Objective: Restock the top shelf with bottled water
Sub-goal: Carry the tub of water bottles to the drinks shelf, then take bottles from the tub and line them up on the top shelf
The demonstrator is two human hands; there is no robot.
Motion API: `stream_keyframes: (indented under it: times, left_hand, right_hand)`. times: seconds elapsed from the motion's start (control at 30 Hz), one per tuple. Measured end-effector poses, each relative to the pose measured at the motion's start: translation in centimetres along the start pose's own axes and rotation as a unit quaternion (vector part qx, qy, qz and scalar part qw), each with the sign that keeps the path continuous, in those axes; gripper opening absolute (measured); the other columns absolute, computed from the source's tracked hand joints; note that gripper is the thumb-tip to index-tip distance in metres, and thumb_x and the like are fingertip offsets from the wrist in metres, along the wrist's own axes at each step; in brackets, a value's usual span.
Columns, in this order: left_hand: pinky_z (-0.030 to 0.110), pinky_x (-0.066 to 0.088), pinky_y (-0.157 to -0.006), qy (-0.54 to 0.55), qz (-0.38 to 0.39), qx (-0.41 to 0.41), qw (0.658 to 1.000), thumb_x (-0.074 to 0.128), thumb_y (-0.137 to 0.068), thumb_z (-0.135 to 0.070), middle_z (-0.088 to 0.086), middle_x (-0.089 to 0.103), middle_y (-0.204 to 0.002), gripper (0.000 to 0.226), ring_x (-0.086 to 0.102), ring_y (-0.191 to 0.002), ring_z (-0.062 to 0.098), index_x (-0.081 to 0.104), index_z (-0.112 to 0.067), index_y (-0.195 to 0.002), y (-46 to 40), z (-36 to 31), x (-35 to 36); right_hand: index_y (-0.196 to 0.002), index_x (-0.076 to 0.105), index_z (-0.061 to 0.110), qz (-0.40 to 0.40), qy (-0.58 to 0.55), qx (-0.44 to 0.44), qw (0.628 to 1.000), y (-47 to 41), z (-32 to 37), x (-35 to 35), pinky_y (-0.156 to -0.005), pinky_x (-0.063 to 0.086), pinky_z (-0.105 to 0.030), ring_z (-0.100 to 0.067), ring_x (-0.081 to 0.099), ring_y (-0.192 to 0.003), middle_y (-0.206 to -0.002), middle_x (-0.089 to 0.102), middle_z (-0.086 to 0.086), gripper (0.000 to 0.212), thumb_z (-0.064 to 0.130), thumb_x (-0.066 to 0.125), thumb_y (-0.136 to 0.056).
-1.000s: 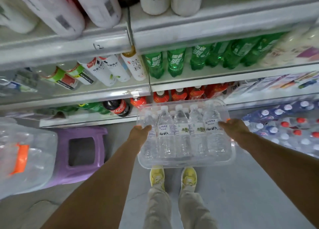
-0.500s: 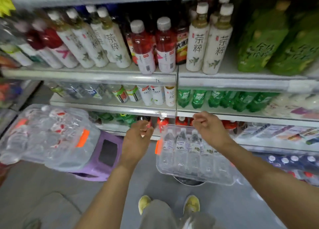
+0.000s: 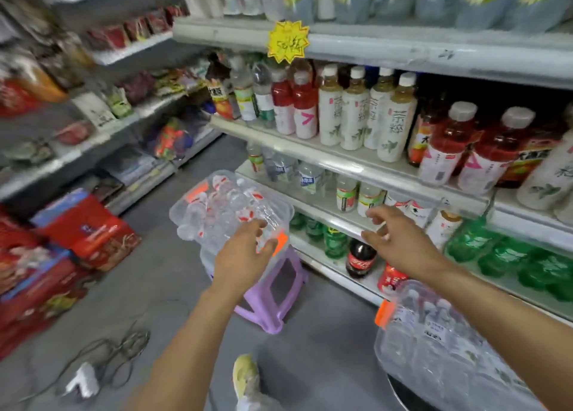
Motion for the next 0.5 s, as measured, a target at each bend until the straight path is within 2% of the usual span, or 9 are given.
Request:
stream_keyframes:
  times: [0.1, 0.2, 0.33, 0.43, 0.5]
  left_hand:
    - [0.036, 0.049, -0.090, -0.038, 0.007, -0.003, 0.999, 0.059, -0.094, -0.039, -0.001, 0.056, -0.130, 0.045, 0.059, -0.111, 0.019, 0.050, -0.023, -0.136, -2.8, 4.7, -2.9]
    - [0.034, 0.048, -0.090, -0.039, 0.015, -0.025, 0.999, 0.059, -0.094, -0.041, -0.001, 0.054, -0.134, 0.047, 0.058, -0.113, 0.019, 0.049, -0.023, -0.137, -6.2, 10.0, -5.5]
    - [0.037, 0.049, -0.093, -0.019, 0.055, -0.074, 0.996, 0.060, -0.094, -0.041, 0.001, 0.053, -0.134, 0.050, 0.058, -0.114, 0.022, 0.048, -0.022, -0.138, -10.8, 17.4, -7.7]
    - [0.036, 0.047, -0.093, -0.007, 0.095, -0.110, 0.989, 0.060, -0.094, -0.040, 0.006, 0.055, -0.133, 0.051, 0.059, -0.113, 0.025, 0.047, -0.019, -0.138, -14.3, 22.3, -8.4]
    - [0.037, 0.048, -0.096, 0.012, 0.103, -0.138, 0.985, 0.062, -0.092, -0.040, 0.008, 0.056, -0.133, 0.051, 0.059, -0.114, 0.026, 0.049, -0.019, -0.137, -16.6, 25.2, -8.7]
  right_hand:
    - [-0.133, 0.050, 0.021, 0.023, 0.040, -0.012, 0.999, -3.9, 4.0, 4.1, -0.090, 0.049, -0.037, -0.018, 0.056, -0.109, -0.128, 0.051, 0.000, 0.043, 0.033, 0.062, -0.093]
    - [-0.131, 0.052, 0.019, 0.041, 0.040, 0.004, 0.998, -7.9, 7.5, 8.7, -0.090, 0.048, -0.035, -0.020, 0.057, -0.108, -0.126, 0.052, -0.001, 0.043, 0.032, 0.064, -0.092]
    - [-0.112, 0.058, 0.021, 0.069, 0.029, 0.027, 0.997, -13.2, 11.6, 15.3, -0.086, 0.046, -0.033, -0.023, 0.057, -0.098, -0.110, 0.053, -0.002, 0.029, 0.031, 0.067, -0.087]
    - [-0.126, 0.056, 0.014, 0.093, 0.034, 0.050, 0.994, -16.6, 14.4, 20.0, -0.097, 0.044, -0.036, -0.026, 0.057, -0.114, -0.124, 0.055, -0.009, 0.041, 0.032, 0.065, -0.090]
    - [-0.128, 0.055, 0.013, 0.111, 0.045, 0.060, 0.991, -18.7, 16.0, 22.7, -0.099, 0.043, -0.033, -0.026, 0.056, -0.116, -0.128, 0.055, -0.010, 0.042, 0.034, 0.063, -0.091]
Point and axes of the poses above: each hand's wrist, its own y-axis away from the middle knuckle, its own x-axis out of the palm, z = x × y, the point moved 5 cm from there along -y, towards the middle knuckle
